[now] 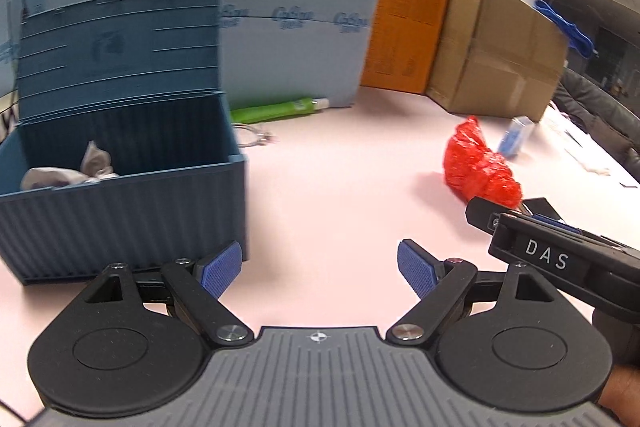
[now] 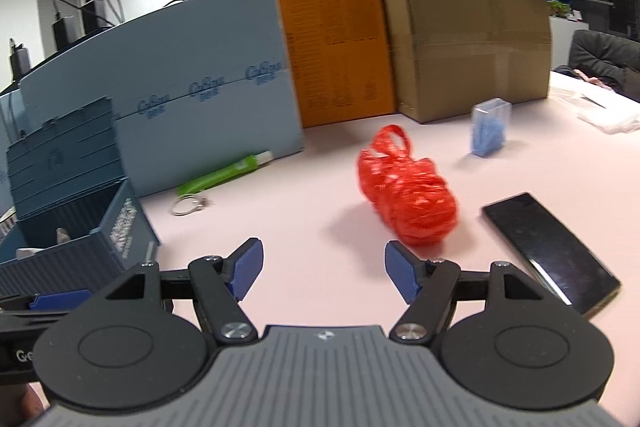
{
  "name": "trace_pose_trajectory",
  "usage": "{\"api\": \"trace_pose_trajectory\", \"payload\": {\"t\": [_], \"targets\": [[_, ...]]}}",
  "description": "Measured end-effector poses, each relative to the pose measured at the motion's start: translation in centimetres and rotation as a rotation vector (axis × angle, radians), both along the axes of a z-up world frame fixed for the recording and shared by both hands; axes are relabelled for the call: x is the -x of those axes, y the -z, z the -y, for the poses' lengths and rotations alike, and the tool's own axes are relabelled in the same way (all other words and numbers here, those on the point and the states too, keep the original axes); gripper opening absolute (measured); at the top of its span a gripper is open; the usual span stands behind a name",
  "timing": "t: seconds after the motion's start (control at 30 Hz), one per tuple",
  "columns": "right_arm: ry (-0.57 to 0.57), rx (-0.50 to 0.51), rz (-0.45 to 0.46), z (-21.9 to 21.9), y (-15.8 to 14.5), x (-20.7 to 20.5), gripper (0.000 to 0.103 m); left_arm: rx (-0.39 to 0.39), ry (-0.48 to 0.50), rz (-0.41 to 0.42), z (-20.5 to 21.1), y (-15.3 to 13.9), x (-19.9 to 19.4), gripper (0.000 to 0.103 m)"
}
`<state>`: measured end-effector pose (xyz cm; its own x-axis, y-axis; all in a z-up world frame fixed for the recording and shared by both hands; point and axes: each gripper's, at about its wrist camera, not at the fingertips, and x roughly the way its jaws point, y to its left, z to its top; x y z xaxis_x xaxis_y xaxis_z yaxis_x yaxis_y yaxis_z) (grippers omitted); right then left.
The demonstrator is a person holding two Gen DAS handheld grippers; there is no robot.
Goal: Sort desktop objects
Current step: 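Withdraw the open right tool from the teal box toward the red bag, then lower the open right tool around the red plastic bag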
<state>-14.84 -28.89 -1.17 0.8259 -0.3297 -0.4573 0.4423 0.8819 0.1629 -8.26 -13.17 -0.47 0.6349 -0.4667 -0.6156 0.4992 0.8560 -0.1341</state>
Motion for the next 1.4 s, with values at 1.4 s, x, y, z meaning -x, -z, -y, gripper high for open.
{"api": "trace_pose_trajectory", "payload": {"t": [1.4], "targets": [[0.088, -0.005, -0.024, 5.0, -0.1, -1.3, 0.072, -0.05, 0.07, -0.105, 4.7, 1.6, -2.2, 0.083]]}}
